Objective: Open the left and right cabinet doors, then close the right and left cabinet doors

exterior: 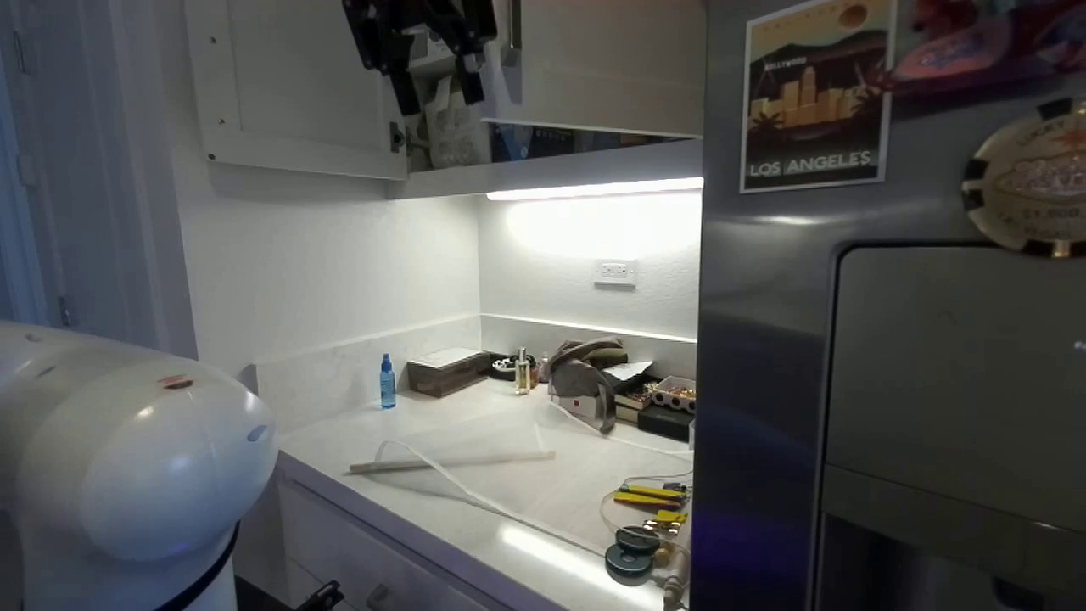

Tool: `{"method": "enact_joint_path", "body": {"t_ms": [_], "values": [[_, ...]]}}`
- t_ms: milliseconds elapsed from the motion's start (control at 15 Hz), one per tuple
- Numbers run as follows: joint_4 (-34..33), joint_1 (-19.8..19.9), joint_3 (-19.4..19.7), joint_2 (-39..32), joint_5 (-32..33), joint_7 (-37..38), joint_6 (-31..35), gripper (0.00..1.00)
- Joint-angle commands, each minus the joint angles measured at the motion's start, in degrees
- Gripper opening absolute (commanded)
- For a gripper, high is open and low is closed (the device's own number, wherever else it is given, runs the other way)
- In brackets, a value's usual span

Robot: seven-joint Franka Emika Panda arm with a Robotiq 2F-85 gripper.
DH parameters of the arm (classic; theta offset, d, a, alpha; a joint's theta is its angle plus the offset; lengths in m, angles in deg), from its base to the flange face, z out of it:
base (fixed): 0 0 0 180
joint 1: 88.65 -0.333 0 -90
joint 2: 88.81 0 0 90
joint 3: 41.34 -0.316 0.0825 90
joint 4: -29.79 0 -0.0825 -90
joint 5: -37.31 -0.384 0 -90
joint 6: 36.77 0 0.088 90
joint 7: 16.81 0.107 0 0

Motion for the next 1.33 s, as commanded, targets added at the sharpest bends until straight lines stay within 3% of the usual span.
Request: {"method": "enact_joint_path", "body": {"t_ms": [0,67,133,267,467,800,1067,1267], "values": [[-5.72,-5.01,-4.24,-6.68,-3.15,-2.46,-0.56,0.84],[-7.26,-6.27,-5.33,-7.6,-3.39,-3.25,-1.01,0.85],[-8.21,-7.13,-6.42,-8.34,-3.13,-3.71,-0.81,0.6],[-10.38,-7.72,-8.83,-10.19,-0.86,-4.32,0.41,0.57],[-12.49,-6.9,-11.39,-12.7,3.3,-4.32,2.69,0.34],[-11.8,-5.76,-14.43,-13.98,15.8,-4.57,8.4,0.0],[-10.46,-5.75,-16.13,-15.75,23.69,-4.21,13.42,0.0],[-10.51,-4.91,-17.94,-17.43,28.93,-3.79,13.55,0.0]]}}
